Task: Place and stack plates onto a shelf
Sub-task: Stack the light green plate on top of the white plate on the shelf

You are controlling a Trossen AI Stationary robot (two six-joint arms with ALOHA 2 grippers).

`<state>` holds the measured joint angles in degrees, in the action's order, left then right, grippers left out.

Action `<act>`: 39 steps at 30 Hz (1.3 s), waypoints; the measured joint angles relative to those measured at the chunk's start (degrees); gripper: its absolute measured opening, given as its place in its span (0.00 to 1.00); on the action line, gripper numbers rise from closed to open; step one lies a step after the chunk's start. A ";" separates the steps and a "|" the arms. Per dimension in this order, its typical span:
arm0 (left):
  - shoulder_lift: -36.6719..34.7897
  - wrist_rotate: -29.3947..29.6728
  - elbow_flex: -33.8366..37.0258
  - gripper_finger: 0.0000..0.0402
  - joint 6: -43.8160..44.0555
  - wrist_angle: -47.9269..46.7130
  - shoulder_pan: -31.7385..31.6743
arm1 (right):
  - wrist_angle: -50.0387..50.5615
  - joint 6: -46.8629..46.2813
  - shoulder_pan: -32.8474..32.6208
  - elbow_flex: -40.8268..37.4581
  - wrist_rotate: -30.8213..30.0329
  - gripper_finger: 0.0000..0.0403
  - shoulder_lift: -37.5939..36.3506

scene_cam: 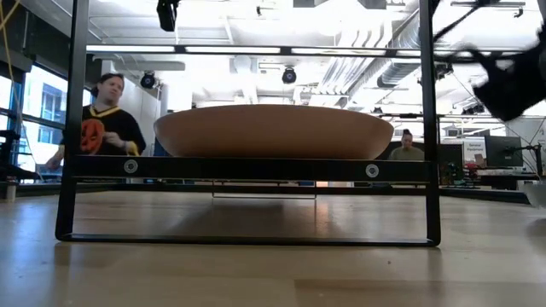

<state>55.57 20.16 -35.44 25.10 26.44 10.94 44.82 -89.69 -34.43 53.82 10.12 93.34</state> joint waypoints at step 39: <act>0.00 -0.02 0.00 0.34 0.11 0.54 -0.02 | 23.92 117.53 13.66 44.43 -8.52 0.00 3.34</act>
<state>55.57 20.14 -35.44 25.21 26.98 10.92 68.74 27.84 -20.77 98.26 1.60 96.68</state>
